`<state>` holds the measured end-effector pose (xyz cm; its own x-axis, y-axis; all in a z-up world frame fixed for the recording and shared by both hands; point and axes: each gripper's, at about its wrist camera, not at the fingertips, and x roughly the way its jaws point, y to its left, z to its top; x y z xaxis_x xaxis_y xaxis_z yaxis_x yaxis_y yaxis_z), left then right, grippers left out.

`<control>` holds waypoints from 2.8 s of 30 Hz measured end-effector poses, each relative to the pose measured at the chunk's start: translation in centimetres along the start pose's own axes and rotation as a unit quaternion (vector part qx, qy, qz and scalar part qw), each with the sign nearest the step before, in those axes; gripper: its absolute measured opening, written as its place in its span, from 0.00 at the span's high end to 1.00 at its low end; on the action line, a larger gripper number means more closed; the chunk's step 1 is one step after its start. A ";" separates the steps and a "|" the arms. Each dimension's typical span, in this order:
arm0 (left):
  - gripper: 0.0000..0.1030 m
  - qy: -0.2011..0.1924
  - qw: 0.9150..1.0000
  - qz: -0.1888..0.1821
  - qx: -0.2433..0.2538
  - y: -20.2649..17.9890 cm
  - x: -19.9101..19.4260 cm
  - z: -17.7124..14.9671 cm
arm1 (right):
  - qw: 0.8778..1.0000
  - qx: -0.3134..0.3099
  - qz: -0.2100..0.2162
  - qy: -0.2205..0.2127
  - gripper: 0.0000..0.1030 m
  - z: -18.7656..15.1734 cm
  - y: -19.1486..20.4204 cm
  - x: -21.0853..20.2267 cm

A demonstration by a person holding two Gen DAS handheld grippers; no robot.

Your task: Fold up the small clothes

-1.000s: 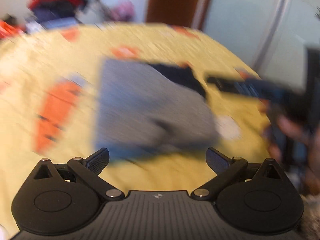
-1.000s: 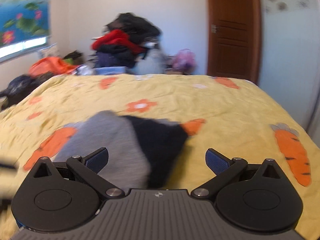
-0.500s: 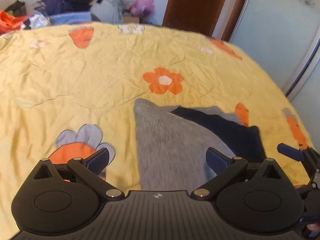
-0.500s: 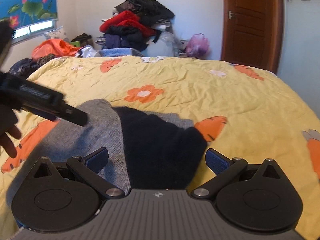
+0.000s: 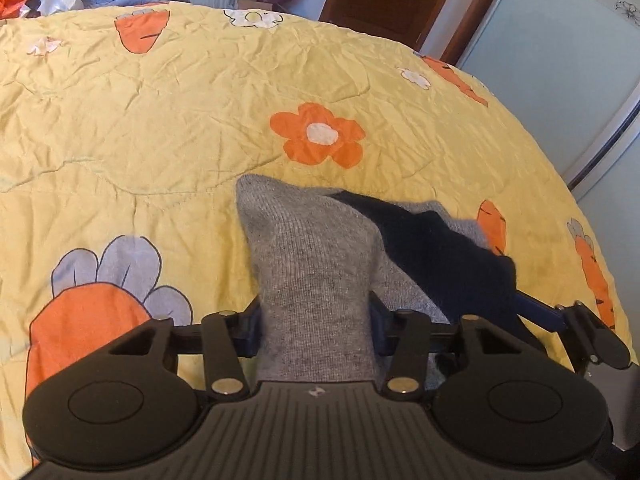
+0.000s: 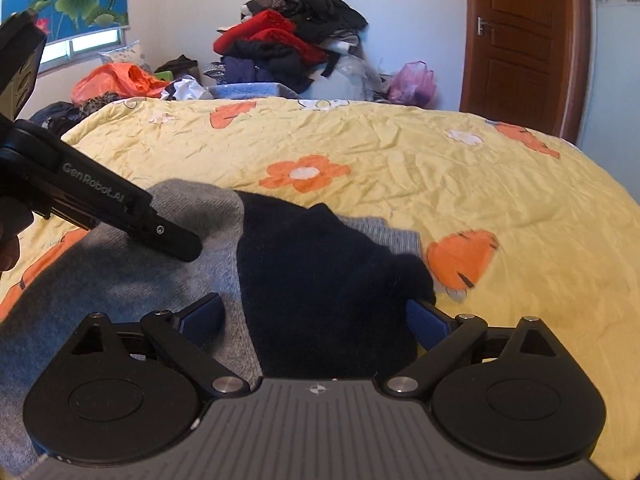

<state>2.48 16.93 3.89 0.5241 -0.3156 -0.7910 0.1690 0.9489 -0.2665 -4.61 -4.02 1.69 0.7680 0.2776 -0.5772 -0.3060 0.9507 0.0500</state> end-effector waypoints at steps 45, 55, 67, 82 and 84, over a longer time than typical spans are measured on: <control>0.00 -0.084 0.992 0.090 0.037 -1.1 -6.9 -16.0 | 0.996 0.026 -0.050 0.065 0.00 -4.5 1.9 -5.9; 0.10 -0.106 0.991 0.073 0.042 -3.3 -11.0 -19.5 | 0.992 -0.034 -0.110 0.046 0.04 -8.0 6.9 -12.0; 0.71 -0.098 0.992 0.071 0.049 -4.0 -10.7 -21.3 | 0.994 -0.006 -0.096 0.051 0.33 -9.2 7.3 -12.0; 1.00 -0.115 0.989 0.083 0.049 -4.7 -11.2 -21.8 | 0.995 0.003 -0.097 0.020 0.78 -9.7 8.2 -13.0; 1.00 -0.114 0.990 0.077 0.043 -4.7 -11.4 -21.8 | 0.995 0.006 -0.096 0.020 0.78 -9.7 8.2 -13.1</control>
<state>-22.53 15.91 2.14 0.7221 -0.1666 -0.6715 0.1370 0.9858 -0.0973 -22.61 -1.23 1.73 0.7886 0.0857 -0.6089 -0.1491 0.9873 -0.0542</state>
